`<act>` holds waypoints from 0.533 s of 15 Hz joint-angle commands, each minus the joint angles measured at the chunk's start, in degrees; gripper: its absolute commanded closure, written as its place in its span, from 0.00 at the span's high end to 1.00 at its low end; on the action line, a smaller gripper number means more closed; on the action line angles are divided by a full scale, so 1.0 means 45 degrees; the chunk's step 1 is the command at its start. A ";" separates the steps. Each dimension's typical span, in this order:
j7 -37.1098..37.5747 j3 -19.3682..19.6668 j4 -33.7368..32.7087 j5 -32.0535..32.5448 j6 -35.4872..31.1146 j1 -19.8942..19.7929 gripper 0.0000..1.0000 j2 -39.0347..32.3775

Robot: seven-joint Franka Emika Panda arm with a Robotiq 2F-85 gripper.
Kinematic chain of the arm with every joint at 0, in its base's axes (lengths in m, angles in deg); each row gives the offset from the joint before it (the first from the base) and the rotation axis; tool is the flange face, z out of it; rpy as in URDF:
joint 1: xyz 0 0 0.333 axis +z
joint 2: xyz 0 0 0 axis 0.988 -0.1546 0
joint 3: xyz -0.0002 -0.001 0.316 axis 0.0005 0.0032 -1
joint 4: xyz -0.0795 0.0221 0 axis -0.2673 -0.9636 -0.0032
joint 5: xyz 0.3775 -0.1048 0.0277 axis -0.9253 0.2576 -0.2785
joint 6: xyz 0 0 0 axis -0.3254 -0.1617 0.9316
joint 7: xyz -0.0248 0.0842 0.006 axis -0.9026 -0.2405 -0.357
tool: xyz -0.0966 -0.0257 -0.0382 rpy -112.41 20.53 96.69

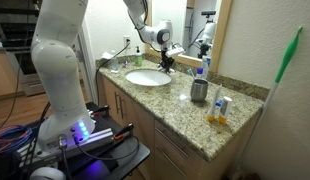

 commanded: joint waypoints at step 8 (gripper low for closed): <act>0.0184 -0.0261 -0.0364 -0.0920 -0.0592 -0.0007 0.04 -0.0907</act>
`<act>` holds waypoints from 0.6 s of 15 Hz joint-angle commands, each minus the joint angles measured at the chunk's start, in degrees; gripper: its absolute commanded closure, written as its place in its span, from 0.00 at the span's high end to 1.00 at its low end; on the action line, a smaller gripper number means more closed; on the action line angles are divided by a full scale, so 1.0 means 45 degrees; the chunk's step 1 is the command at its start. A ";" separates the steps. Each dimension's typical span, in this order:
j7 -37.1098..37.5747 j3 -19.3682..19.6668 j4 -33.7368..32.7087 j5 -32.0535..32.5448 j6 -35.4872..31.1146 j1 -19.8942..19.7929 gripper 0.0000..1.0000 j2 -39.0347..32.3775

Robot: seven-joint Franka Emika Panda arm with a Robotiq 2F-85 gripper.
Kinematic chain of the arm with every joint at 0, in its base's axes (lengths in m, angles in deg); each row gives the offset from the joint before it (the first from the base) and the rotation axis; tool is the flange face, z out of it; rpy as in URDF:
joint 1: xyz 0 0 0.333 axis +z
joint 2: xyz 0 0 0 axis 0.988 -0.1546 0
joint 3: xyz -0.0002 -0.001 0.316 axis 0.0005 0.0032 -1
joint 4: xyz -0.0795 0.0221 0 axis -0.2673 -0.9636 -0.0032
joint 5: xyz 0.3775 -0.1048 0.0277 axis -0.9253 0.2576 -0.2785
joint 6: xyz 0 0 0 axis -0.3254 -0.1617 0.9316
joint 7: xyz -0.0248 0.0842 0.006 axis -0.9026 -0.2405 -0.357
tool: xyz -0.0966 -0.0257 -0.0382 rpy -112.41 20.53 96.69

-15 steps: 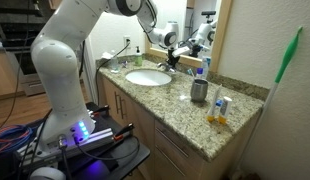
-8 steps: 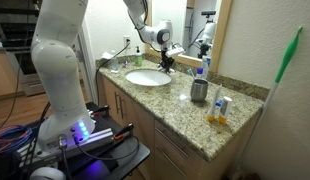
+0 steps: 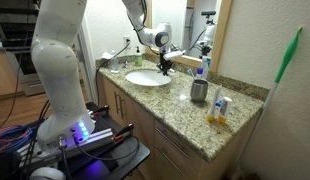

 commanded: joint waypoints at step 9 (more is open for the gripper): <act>0.0323 -0.0718 -0.2951 -0.0637 -0.0682 0.0277 0.15 -0.3171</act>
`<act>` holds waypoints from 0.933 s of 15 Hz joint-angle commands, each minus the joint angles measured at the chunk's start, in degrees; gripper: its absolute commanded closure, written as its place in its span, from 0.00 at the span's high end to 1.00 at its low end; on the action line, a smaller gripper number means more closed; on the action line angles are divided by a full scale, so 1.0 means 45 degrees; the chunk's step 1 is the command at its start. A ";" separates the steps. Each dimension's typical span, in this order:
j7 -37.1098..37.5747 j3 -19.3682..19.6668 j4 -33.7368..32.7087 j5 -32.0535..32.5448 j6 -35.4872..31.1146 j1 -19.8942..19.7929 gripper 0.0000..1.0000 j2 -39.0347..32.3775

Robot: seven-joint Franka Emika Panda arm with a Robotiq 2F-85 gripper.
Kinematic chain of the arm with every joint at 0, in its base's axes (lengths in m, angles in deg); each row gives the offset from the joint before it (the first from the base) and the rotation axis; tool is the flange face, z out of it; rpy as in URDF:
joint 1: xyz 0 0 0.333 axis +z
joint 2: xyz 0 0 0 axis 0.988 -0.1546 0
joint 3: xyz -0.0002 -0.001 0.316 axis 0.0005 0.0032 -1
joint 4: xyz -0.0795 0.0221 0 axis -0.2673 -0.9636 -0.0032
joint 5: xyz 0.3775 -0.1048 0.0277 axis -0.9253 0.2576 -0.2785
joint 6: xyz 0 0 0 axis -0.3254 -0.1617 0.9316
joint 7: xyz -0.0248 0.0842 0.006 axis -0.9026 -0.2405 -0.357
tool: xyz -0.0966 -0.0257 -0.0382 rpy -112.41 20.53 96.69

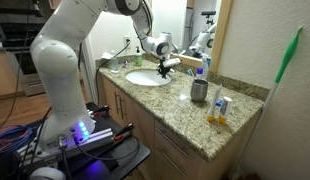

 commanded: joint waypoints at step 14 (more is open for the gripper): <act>0.0264 0.0140 0.0986 0.0652 0.1672 0.0079 0.04 0.1081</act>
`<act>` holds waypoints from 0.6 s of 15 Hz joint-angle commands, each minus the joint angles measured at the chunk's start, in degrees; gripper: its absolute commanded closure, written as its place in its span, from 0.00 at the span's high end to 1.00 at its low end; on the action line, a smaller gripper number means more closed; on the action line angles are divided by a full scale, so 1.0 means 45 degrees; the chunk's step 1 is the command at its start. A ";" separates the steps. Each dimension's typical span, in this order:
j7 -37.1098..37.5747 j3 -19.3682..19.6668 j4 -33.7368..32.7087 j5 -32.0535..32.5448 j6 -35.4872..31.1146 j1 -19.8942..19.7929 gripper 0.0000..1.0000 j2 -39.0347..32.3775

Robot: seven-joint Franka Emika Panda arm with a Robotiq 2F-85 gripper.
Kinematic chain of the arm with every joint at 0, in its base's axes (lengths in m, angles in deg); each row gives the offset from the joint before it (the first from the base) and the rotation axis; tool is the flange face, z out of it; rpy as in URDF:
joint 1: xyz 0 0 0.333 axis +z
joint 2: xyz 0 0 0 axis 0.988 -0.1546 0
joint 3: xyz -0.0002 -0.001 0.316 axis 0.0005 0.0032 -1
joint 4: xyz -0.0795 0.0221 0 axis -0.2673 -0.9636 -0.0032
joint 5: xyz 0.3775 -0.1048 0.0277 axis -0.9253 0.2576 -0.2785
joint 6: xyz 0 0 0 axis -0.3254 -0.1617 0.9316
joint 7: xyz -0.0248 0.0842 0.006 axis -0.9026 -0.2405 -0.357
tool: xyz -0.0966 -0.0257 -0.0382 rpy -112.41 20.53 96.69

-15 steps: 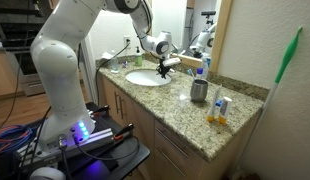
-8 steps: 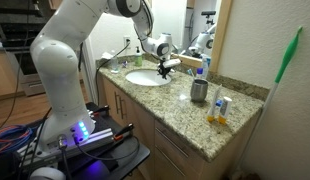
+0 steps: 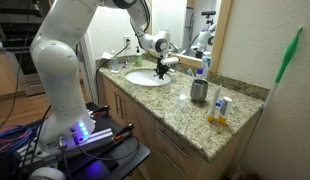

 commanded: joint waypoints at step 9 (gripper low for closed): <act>-0.0038 -0.0040 -0.0051 -0.0265 -0.0652 0.0016 0.15 -0.0030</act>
